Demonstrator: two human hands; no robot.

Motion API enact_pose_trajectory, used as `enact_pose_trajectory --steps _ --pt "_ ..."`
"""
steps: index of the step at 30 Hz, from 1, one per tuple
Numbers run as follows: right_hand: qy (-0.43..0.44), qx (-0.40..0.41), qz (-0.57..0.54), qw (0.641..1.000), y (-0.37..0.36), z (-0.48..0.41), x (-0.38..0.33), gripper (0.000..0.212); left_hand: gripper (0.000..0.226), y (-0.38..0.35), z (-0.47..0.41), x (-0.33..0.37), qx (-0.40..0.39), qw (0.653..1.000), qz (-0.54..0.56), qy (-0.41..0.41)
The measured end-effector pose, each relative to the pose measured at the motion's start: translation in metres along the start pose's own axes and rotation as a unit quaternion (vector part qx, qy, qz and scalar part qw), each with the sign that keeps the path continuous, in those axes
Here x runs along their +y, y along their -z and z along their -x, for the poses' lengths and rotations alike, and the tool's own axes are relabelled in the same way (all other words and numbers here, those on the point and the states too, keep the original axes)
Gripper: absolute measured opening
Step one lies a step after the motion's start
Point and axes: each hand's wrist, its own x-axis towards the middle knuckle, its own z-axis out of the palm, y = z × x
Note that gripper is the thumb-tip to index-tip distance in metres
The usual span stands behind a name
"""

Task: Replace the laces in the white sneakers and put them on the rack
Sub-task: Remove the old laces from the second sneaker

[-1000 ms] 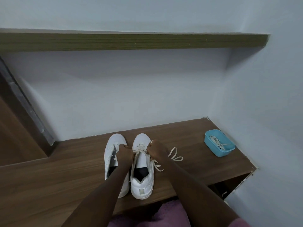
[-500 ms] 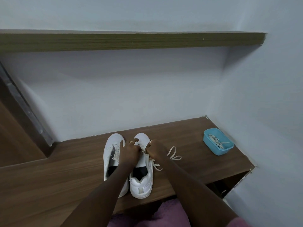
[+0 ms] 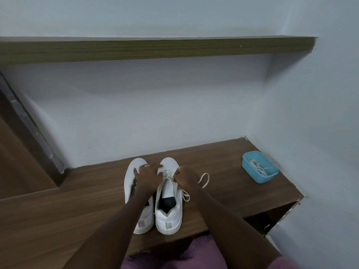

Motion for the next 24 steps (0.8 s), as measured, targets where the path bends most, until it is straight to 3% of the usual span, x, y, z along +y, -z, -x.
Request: enact_pose_trajectory --steps 3,9,13,17,19,21,24 --pt "0.001 0.014 0.005 1.000 0.000 0.001 0.001 0.023 0.030 -0.005 0.009 0.022 -0.088 0.989 -0.114 -0.031" --pt "0.005 0.014 -0.015 1.000 0.001 0.000 0.003 0.021 0.026 -0.005 0.014 0.027 -0.025 0.971 -0.234 -0.039" --pt "0.006 0.001 -0.024 1.000 0.001 -0.002 0.005 0.023 0.021 0.007 0.008 0.011 0.057 0.991 -0.114 0.038" --pt "0.003 -0.002 -0.032 0.999 0.000 -0.001 0.004 0.024 0.043 0.008 -0.003 -0.029 0.113 0.986 0.004 0.126" --pt "0.002 -0.003 -0.037 0.999 0.000 -0.001 0.003 0.023 0.030 0.006 -0.004 -0.035 0.121 0.978 0.036 0.169" --pt "0.004 -0.012 -0.056 0.998 -0.001 -0.001 0.003 0.021 0.030 0.002 -0.002 -0.028 0.130 0.977 0.047 0.161" --pt "0.001 -0.018 -0.068 0.998 0.000 0.001 0.005 0.021 0.037 0.003 0.007 -0.007 0.096 0.995 -0.017 0.034"
